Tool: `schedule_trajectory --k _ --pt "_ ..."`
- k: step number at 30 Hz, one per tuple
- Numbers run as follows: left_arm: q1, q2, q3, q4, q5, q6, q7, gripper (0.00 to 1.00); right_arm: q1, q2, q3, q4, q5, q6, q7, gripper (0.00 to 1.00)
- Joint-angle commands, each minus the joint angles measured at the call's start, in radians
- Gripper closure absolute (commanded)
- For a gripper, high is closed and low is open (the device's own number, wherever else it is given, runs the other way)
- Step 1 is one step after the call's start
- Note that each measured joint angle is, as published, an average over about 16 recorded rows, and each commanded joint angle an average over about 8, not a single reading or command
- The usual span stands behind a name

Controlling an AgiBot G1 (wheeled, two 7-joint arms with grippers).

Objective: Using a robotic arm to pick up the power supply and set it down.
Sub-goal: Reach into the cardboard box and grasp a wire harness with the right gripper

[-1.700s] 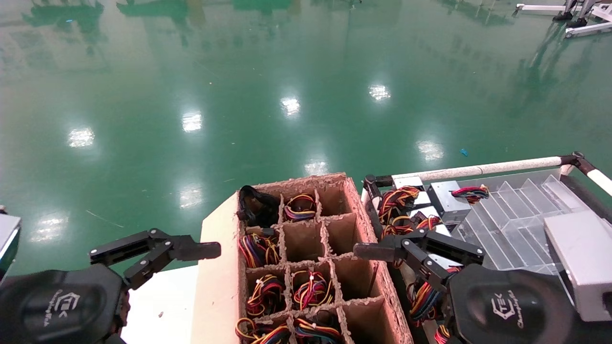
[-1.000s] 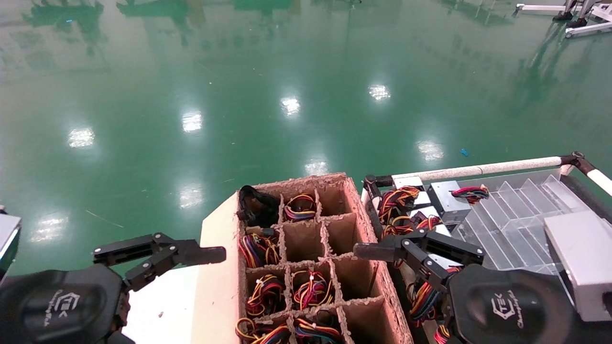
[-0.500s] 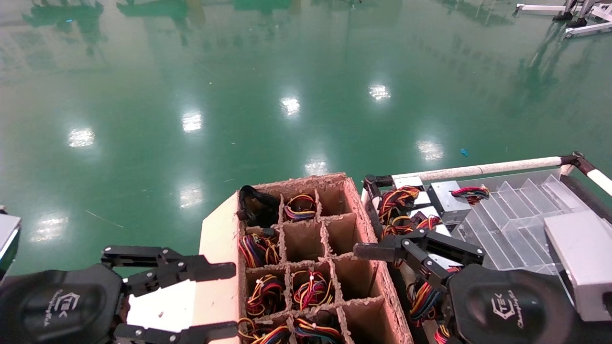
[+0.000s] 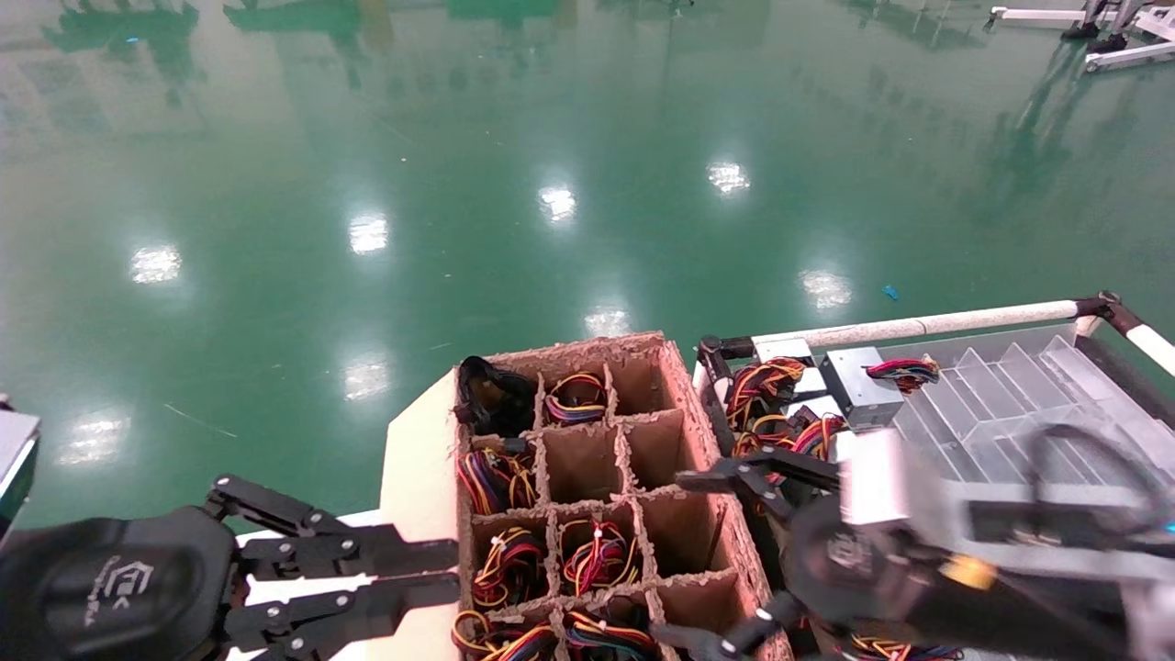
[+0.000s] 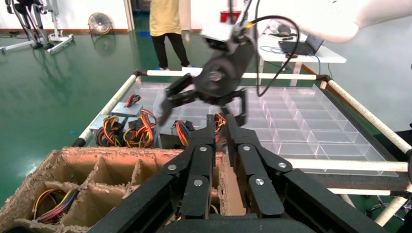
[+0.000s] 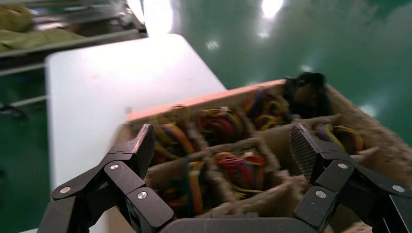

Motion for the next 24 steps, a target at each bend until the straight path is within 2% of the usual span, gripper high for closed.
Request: schedule_trajectory --k 1,8,9,11,13,16,18,21,24 --pt "0.000 0.000 0.000 0.000 0.000 0.000 0.000 1.00 0.025 -0.027 -0.020 -0.015 -0.050 0.021 -0.003 0.00" --pt "0.000 0.000 0.000 0.000 0.000 0.000 0.000 1.00 0.140 -0.172 -0.096 -0.127 -0.247 0.135 -0.061 0.00" --pt "0.000 0.000 0.000 0.000 0.000 0.000 0.000 1.00 0.158 -0.194 -0.109 -0.146 -0.275 0.149 -0.070 0.03" --pt "0.000 0.000 0.001 0.000 0.000 0.000 0.000 1.00 0.194 -0.237 -0.133 -0.185 -0.331 0.177 -0.089 0.15" --pt "0.000 0.000 0.001 0.000 0.000 0.000 0.000 1.00 0.227 -0.278 -0.155 -0.224 -0.381 0.205 -0.106 0.31" --pt "0.000 0.000 0.001 0.000 -0.001 0.000 0.000 1.00 0.273 -0.334 -0.186 -0.279 -0.449 0.239 -0.133 0.66" --pt "0.000 0.000 0.001 0.000 -0.001 0.000 0.000 1.00 0.301 -0.369 -0.206 -0.316 -0.488 0.257 -0.149 0.83" --pt "0.000 0.000 0.001 0.000 -0.001 0.000 0.001 1.00 0.339 -0.418 -0.236 -0.374 -0.546 0.282 -0.178 0.98" --pt "0.000 0.000 0.001 0.000 -0.001 0.000 0.001 1.00 0.369 -0.461 -0.260 -0.432 -0.592 0.306 -0.209 1.00"
